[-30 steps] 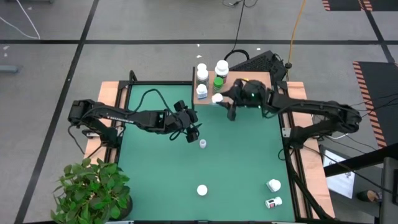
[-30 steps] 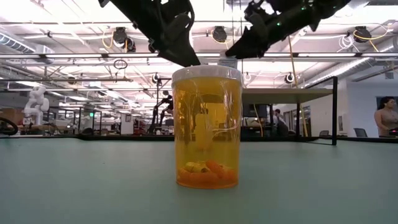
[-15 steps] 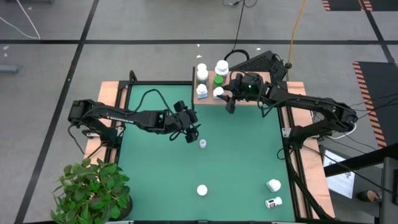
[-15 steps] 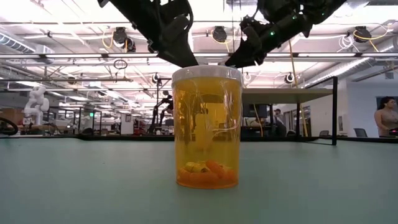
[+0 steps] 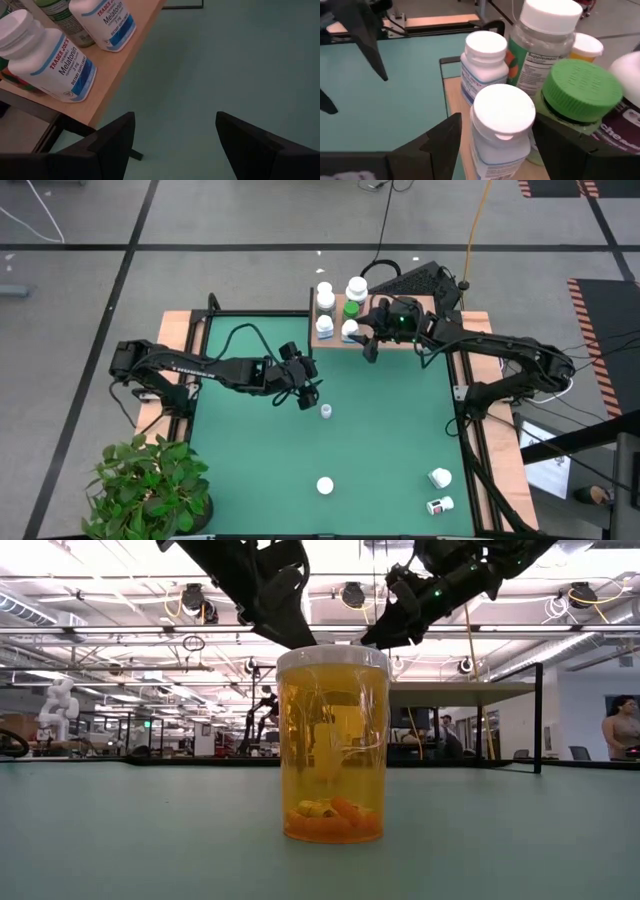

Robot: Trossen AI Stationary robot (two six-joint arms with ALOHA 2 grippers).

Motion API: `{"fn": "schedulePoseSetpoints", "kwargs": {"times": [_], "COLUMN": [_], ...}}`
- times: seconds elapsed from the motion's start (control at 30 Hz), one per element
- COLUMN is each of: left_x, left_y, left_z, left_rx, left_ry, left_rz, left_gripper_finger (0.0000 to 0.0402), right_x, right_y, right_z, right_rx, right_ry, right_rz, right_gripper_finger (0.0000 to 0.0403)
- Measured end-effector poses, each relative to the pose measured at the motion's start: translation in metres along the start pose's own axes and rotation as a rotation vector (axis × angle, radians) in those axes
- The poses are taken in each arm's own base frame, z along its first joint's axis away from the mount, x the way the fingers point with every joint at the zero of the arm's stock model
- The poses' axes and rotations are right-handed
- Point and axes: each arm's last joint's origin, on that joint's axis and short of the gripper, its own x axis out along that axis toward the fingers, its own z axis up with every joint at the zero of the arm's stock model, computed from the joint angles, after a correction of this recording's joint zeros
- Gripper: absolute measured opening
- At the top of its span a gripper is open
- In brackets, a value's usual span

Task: Pick and place medicine bottles onto shelf by color
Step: Put the left blue and white pill bottle on the shelf, then put the pink pill bottle on the shelf

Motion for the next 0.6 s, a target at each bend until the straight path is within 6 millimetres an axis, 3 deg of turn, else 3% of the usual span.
{"fn": "schedulePoseSetpoints", "kwargs": {"times": [0.33,0.6], "left_x": [0.0,0.0], "left_y": [0.0,0.0], "left_z": [0.0,0.0], "left_rx": [0.007,-0.009], "left_ry": [0.005,-0.003], "left_rz": [0.0,-0.001], "left_gripper_finger": [0.028,0.028], "right_x": [-0.009,-0.029], "right_y": [0.0,0.006], "right_z": [0.009,0.018], "right_rx": [-0.04,-0.065], "right_ry": [-0.071,-0.111], "right_rz": [0.001,0.01], "right_gripper_finger": [0.0235,0.0235]}}
